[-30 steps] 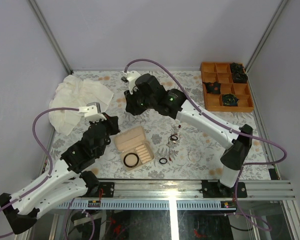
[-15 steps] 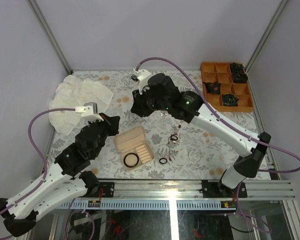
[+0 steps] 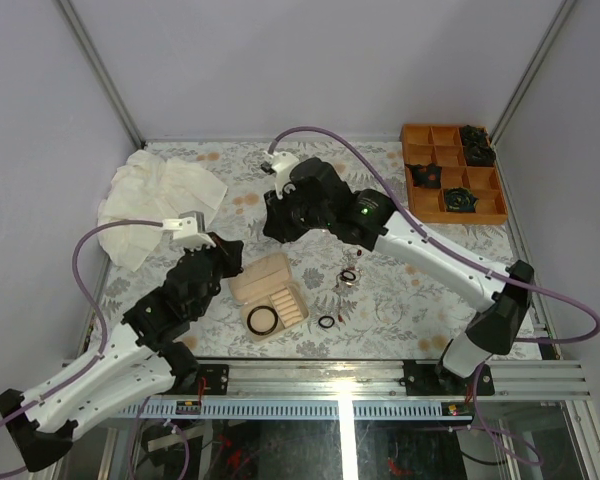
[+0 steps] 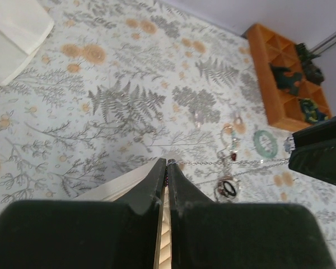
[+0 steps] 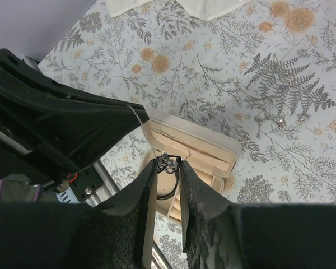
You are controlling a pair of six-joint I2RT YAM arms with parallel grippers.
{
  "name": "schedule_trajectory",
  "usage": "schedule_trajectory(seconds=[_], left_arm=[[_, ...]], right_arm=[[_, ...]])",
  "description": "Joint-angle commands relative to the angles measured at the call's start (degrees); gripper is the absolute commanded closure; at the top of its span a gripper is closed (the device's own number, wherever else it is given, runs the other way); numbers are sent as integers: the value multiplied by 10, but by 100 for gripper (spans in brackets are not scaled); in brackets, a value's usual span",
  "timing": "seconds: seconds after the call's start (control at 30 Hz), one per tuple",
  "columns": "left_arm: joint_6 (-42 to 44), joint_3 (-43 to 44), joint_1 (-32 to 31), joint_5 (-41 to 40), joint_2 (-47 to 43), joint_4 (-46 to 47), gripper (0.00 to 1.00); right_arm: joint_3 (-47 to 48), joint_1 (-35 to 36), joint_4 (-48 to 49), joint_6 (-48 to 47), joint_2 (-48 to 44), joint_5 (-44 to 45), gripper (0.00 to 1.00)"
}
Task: Organize the mixed jewelry
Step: Place the jewelry in the jewelry box.
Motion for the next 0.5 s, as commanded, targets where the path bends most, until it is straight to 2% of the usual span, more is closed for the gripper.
schedule_trajectory(seconds=[0.0,0.23,0.47], left_arm=[[-4,-23,3,-40,20,64,100],[-1,-25,5,-37,19,64,100],[2,-7,6,-18,-28,23,100]], right_arm=[[7,-7,41,-1,20,-7,83],[-16,-20,64,11,42,-19,83],[-83,-20,96,54,1,-17,84]])
